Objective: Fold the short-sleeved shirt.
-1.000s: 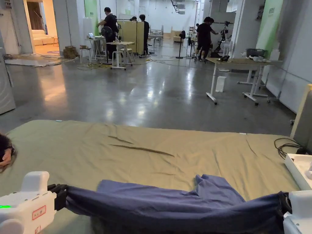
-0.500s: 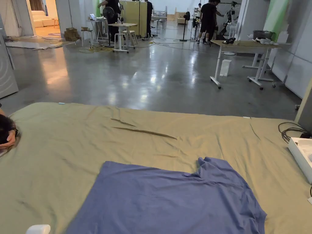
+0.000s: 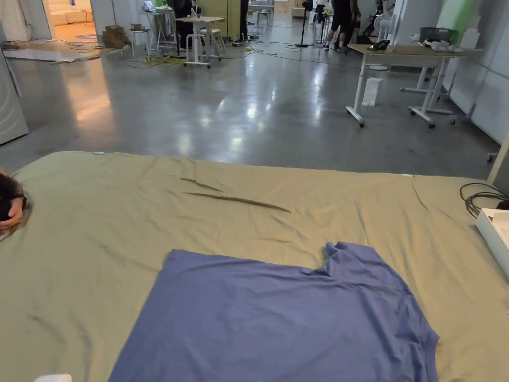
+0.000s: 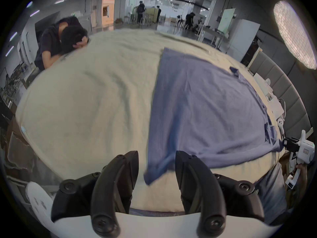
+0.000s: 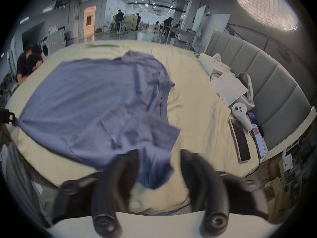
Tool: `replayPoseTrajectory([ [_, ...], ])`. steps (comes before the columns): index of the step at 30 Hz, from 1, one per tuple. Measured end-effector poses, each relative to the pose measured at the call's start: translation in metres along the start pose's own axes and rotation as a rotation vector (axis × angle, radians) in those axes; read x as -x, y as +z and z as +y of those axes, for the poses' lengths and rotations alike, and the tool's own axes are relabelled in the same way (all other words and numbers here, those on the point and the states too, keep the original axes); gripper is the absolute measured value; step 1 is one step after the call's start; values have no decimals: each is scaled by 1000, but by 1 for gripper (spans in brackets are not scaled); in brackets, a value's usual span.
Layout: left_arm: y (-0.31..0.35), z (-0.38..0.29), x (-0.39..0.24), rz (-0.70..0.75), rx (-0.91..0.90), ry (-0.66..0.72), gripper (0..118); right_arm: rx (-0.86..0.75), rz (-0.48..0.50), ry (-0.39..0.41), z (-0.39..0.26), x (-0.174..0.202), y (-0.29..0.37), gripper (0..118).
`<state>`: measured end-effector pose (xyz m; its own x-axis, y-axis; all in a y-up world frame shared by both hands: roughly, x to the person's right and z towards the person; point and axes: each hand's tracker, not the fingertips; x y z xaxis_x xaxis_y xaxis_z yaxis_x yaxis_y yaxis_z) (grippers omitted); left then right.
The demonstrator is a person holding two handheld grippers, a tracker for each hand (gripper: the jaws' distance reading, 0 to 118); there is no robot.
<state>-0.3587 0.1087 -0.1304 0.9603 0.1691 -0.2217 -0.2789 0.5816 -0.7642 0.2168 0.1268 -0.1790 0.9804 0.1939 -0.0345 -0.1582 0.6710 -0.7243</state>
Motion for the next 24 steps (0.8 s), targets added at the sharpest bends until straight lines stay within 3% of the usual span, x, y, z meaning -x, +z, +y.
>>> replayPoseTrajectory([
  [2,17,16,-9,36,-97,-15,65,-60,8,-36,19,0,11,84],
  [6,48,51,-39,-8,-295,-33,69,-267,67,-132,61,7,34,85],
  [10,73,79,-80,-14,-472,-87,69,-505,71,-158,95,27,54,83],
  [11,78,82,-90,3,-515,-100,69,-555,62,-163,101,33,59,78],
  [13,82,87,-107,21,-591,-130,58,-631,35,-158,112,44,66,51],
  [14,84,89,-115,26,-621,-143,47,-657,11,-154,117,50,69,35],
  [15,85,89,-121,36,-640,-148,27,-675,3,-150,120,55,69,21],
  [16,84,91,-126,28,-645,-154,13,-696,16,-148,123,59,70,15],
  [18,82,90,-133,32,-657,-154,2,-705,13,-149,125,65,71,0],
  [24,74,86,-135,6,-647,-155,1,-706,31,-127,127,70,66,0],
])
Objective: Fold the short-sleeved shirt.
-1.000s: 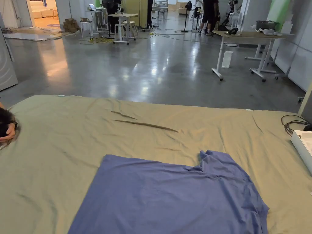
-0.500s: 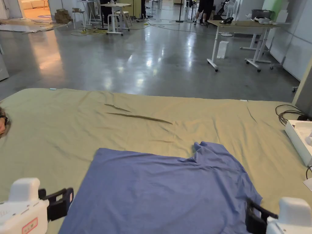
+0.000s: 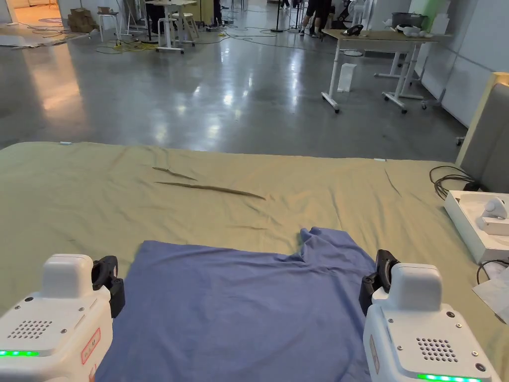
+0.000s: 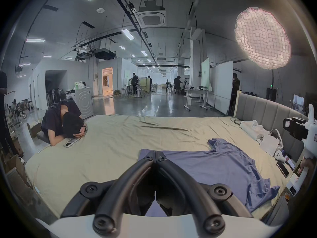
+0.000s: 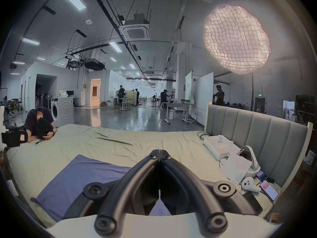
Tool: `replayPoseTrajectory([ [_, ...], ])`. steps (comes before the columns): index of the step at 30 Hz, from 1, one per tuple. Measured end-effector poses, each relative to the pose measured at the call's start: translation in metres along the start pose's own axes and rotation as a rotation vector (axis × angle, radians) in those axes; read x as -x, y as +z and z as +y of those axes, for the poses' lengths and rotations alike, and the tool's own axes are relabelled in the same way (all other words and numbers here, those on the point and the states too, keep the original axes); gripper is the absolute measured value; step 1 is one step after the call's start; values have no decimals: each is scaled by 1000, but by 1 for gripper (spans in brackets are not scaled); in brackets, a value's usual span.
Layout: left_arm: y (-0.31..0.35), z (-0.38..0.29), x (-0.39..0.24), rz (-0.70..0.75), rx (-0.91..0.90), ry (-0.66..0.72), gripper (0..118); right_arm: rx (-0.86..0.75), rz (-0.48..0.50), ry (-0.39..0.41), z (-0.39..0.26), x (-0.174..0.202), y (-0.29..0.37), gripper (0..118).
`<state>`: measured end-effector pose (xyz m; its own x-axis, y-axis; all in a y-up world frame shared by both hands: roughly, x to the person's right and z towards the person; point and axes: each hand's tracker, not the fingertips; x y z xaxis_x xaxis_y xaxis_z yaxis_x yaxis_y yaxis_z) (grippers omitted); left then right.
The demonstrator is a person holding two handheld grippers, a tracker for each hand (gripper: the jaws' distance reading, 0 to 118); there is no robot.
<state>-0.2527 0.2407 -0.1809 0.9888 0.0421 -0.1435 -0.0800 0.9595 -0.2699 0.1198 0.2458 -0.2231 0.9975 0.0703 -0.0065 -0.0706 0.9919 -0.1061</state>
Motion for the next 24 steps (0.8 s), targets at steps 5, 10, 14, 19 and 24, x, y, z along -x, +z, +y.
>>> replayPoseTrajectory([
  [5,1,-3,7,-25,47,-18,1,9,4,17,-4,1,1,0],
  [10,-2,-21,30,-61,301,-21,1,36,19,42,-11,2,1,0],
  [14,4,-51,57,-71,497,8,1,80,30,48,-21,4,-3,0],
  [19,1,-88,88,-6,686,141,26,136,36,47,-35,10,-7,0],
  [24,-10,-105,97,31,745,181,71,148,35,57,-40,14,-6,0],
])
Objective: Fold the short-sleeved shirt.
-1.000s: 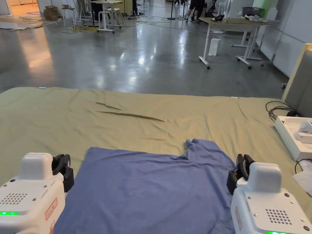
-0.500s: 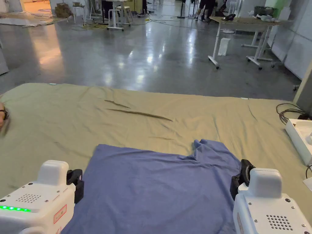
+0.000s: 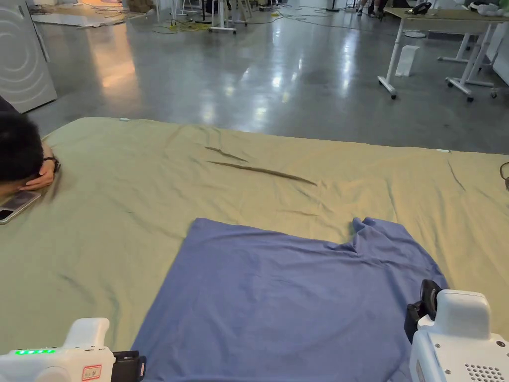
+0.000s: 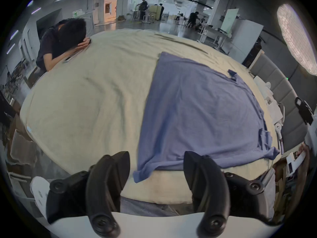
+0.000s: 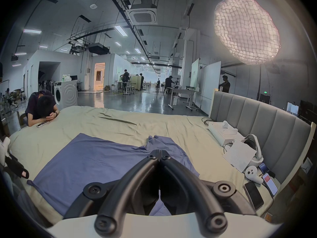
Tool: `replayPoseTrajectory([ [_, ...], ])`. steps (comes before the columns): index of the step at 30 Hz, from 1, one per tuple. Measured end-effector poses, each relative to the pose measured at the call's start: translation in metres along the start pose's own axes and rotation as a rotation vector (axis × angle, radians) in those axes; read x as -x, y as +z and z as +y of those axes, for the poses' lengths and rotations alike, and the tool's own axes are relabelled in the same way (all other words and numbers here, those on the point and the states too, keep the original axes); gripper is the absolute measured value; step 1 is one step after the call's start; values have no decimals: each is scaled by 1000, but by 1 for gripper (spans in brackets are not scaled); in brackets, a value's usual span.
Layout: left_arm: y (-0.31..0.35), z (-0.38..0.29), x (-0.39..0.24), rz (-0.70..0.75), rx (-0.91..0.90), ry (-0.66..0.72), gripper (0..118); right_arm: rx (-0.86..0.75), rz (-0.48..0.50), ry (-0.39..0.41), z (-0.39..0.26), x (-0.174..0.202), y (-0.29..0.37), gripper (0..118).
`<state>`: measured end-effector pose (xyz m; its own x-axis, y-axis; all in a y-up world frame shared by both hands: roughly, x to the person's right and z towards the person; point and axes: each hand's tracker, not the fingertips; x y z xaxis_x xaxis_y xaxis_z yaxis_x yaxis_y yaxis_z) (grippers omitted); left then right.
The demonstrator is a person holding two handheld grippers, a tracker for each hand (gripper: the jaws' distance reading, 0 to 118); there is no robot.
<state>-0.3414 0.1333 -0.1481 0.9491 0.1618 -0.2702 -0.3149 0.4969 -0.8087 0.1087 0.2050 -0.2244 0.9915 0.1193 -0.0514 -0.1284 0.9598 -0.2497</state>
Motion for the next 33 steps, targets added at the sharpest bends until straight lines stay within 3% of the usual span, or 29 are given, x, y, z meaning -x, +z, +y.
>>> replayPoseTrajectory([
  [7,-55,-4,15,122,211,77,71,8,-11,3,-1,-4,-1,0],
  [11,-60,-11,13,115,169,89,70,17,-19,-2,-4,-10,-1,0],
  [14,-56,-10,0,121,164,-4,52,31,-27,-9,-8,-16,-1,0],
  [18,-56,-9,-4,60,173,-15,9,70,-35,-22,-15,-28,0,0],
  [23,-48,-12,2,38,150,-25,7,192,-33,3,-21,-57,6,0],
  [27,-36,-9,4,17,120,-39,7,417,-4,8,-33,-88,3,0],
  [33,-20,-2,1,9,62,-38,7,653,-8,-101,-73,-125,8,20],
])
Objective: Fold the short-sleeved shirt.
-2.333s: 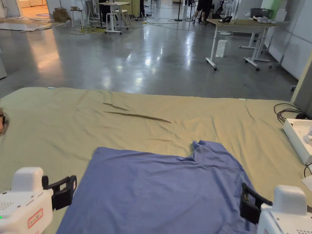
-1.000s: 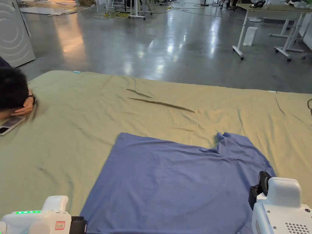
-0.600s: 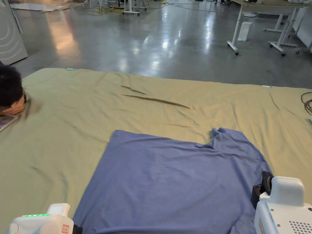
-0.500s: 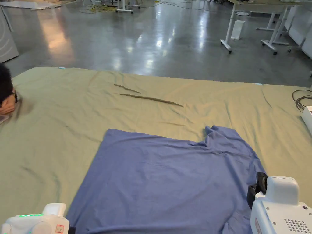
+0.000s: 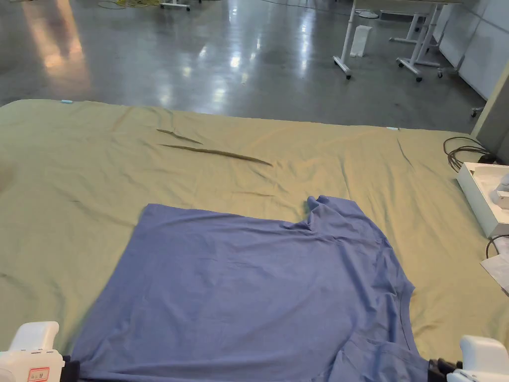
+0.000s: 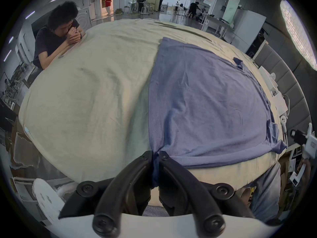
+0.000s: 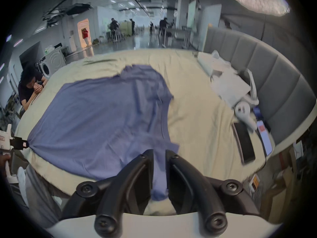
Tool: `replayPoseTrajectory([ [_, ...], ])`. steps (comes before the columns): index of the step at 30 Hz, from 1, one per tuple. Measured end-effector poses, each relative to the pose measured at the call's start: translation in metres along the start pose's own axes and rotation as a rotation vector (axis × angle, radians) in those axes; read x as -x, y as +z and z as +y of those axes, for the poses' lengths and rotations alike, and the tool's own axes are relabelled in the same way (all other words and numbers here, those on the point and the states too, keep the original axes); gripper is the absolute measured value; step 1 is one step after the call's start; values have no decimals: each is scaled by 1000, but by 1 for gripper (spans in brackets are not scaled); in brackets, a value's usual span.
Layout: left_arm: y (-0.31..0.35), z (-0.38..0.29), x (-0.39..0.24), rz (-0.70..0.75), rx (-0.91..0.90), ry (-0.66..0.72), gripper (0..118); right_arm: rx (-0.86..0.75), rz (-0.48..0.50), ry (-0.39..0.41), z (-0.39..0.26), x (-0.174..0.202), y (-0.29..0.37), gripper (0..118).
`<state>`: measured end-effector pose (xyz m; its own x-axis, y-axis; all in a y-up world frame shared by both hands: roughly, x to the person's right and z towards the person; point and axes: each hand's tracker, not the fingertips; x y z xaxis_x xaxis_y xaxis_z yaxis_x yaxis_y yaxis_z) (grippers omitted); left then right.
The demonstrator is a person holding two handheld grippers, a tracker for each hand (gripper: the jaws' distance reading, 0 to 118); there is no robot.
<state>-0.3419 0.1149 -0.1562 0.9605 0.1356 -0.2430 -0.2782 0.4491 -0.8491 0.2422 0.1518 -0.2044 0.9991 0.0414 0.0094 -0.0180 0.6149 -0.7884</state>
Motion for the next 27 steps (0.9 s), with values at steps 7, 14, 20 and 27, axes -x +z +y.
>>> replayPoseTrajectory([
  [7,-2,0,-4,21,9,-32,7,167,53,-59,-34,-1,-29,49],
  [14,-10,-8,-1,24,30,-23,7,233,38,-52,-48,13,-61,52],
  [20,-12,-10,-2,25,28,-18,7,198,75,-45,-46,15,-52,6],
  [27,7,3,-4,-2,-79,-4,7,69,76,-25,-22,14,-18,6],
])
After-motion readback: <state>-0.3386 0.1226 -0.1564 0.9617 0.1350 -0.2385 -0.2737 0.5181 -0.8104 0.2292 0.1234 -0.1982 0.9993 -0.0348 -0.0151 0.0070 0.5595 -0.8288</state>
